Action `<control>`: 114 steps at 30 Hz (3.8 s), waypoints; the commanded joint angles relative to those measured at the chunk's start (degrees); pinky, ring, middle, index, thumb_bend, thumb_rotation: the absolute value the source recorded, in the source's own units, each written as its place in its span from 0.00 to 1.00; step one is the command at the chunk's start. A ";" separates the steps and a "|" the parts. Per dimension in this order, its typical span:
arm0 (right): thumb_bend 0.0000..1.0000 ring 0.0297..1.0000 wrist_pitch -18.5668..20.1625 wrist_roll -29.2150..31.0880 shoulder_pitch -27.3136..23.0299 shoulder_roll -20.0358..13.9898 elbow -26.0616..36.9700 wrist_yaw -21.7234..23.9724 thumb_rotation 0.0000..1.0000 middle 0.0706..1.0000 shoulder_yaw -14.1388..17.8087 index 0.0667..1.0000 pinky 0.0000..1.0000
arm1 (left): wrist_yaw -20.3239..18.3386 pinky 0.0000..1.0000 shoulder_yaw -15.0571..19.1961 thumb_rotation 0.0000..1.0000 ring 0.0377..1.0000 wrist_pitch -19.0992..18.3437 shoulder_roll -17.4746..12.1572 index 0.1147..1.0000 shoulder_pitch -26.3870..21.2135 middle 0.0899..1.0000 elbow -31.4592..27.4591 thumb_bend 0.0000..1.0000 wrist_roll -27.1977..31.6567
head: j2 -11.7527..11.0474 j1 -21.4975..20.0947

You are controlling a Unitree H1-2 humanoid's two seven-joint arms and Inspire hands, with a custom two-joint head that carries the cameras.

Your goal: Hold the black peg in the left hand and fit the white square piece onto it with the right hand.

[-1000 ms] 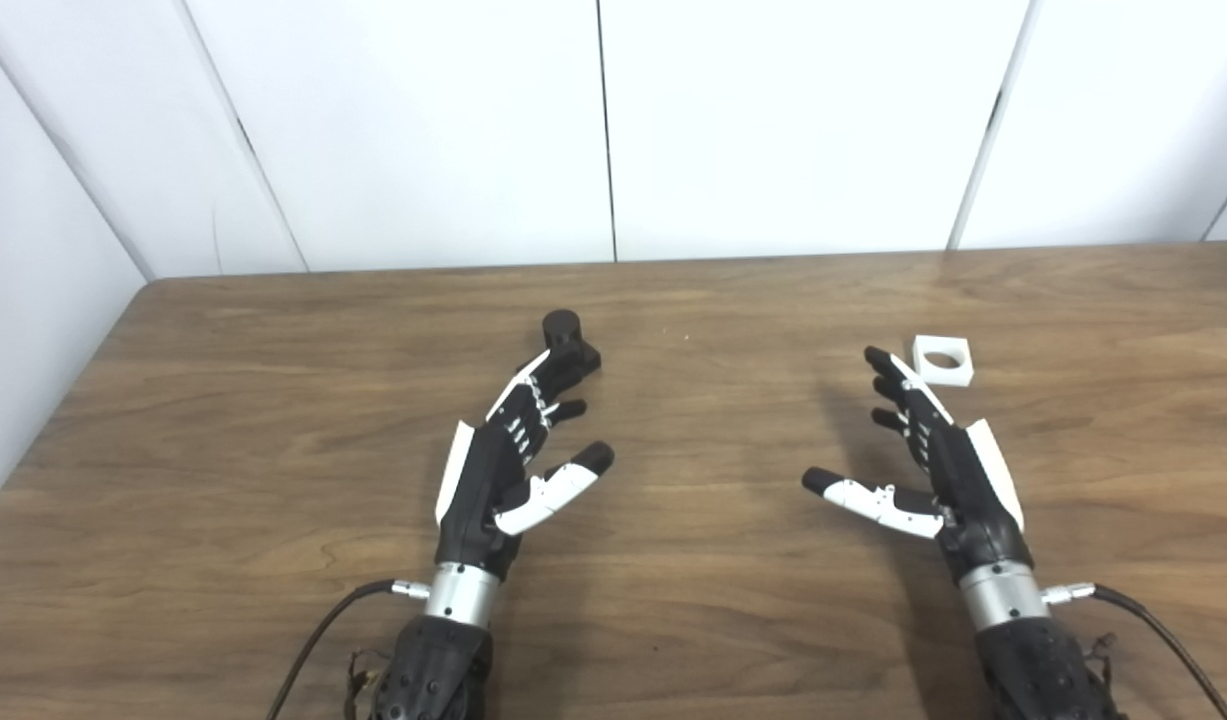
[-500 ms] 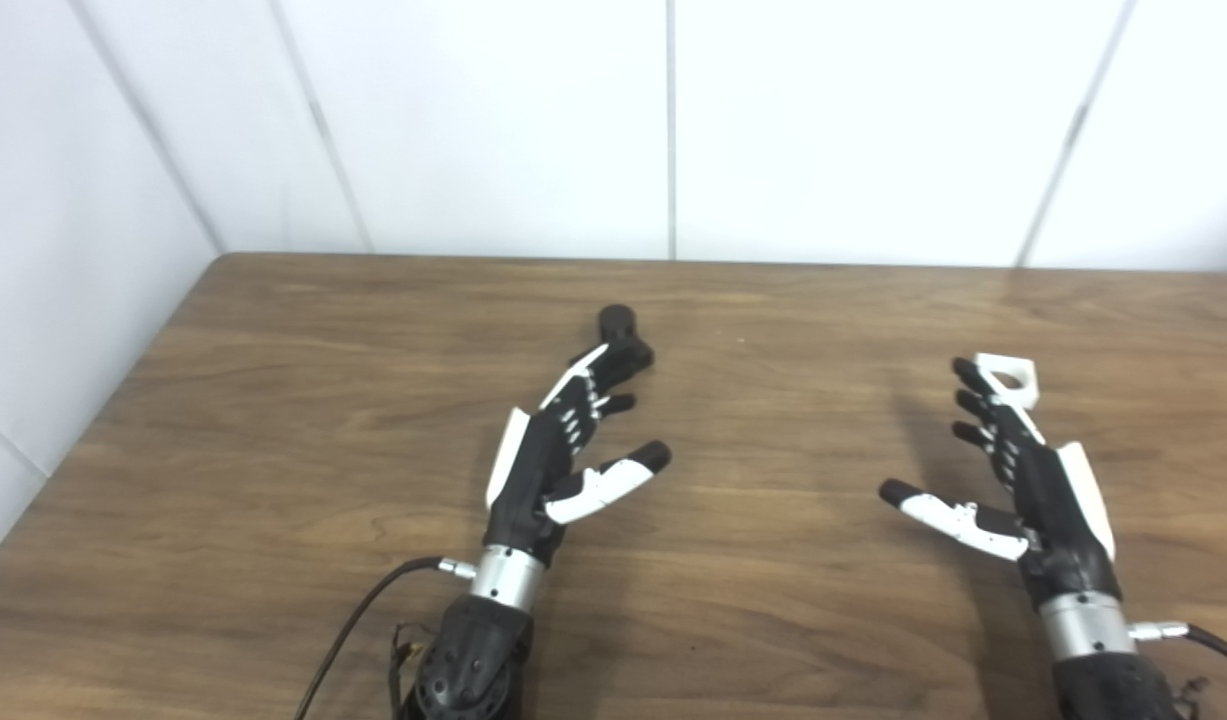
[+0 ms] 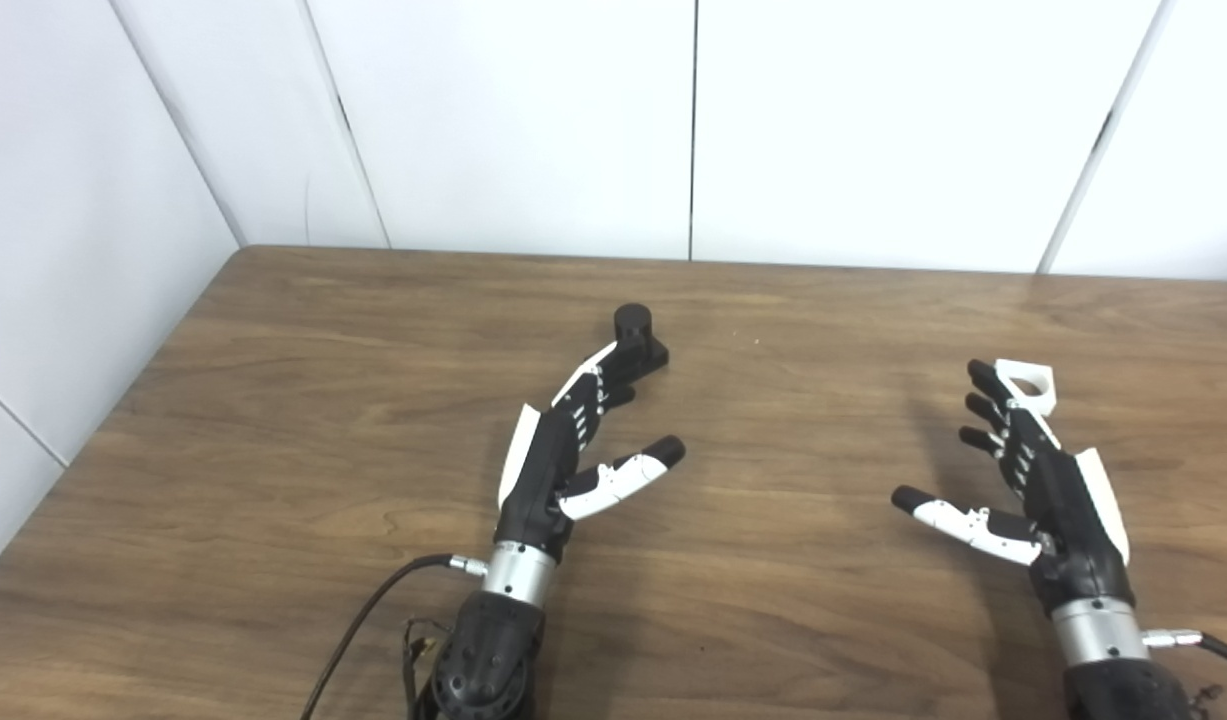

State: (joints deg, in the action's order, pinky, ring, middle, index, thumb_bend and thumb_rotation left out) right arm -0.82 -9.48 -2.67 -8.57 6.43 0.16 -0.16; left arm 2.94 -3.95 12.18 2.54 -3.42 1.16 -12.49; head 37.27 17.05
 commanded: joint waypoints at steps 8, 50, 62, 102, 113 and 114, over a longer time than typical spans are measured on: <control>0.73 0.91 -1.06 0.06 -2.28 -0.32 1.89 0.18 0.10 0.93 0.07 0.89 0.85 | 8.79 0.90 -0.24 0.37 0.91 -4.28 -1.66 0.78 -0.87 0.87 -1.99 0.75 -16.48 | 0.24 -0.75; 0.73 0.91 0.15 -0.05 -1.38 -0.78 3.11 0.50 0.14 0.93 -0.04 0.88 0.82 | 14.30 0.94 -4.21 0.43 0.99 -19.20 -10.06 0.76 -17.68 0.95 9.98 0.82 -33.57 | -0.17 -2.15; 0.74 0.92 0.06 -0.26 -1.06 -0.71 3.34 0.21 0.15 0.94 -0.01 0.86 0.84 | 15.98 0.93 -5.68 0.46 0.98 -19.30 -11.18 0.74 -20.94 0.94 15.63 0.83 -33.27 | -0.20 -2.41; 0.72 0.91 0.07 -2.15 -0.27 -0.40 3.98 -0.16 0.11 0.93 0.05 0.83 0.83 | 20.01 0.95 -13.50 0.48 0.97 -17.94 -12.80 0.71 -29.26 0.94 34.77 0.77 -31.58 | -0.10 -4.36; 0.71 0.90 -0.27 -1.96 -0.33 -0.85 4.13 0.04 0.13 0.92 0.37 0.82 0.79 | 22.33 0.97 -13.39 0.43 0.96 -15.67 -13.03 0.52 -28.89 0.90 35.28 0.65 -30.48 | 0.20 -4.28; 0.71 0.89 -0.47 -1.87 -0.32 -0.90 4.14 0.08 0.13 0.92 0.39 0.82 0.79 | 22.39 0.97 -13.45 0.43 0.96 -15.87 -13.04 0.51 -28.81 0.90 35.18 0.66 -30.64 | 0.25 -4.28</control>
State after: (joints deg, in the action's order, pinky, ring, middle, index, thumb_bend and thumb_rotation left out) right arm 0.20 -11.64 -1.52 -9.13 8.19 0.39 -0.11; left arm 23.01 -17.31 -4.64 -9.67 -31.20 36.36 -42.90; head 37.44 12.74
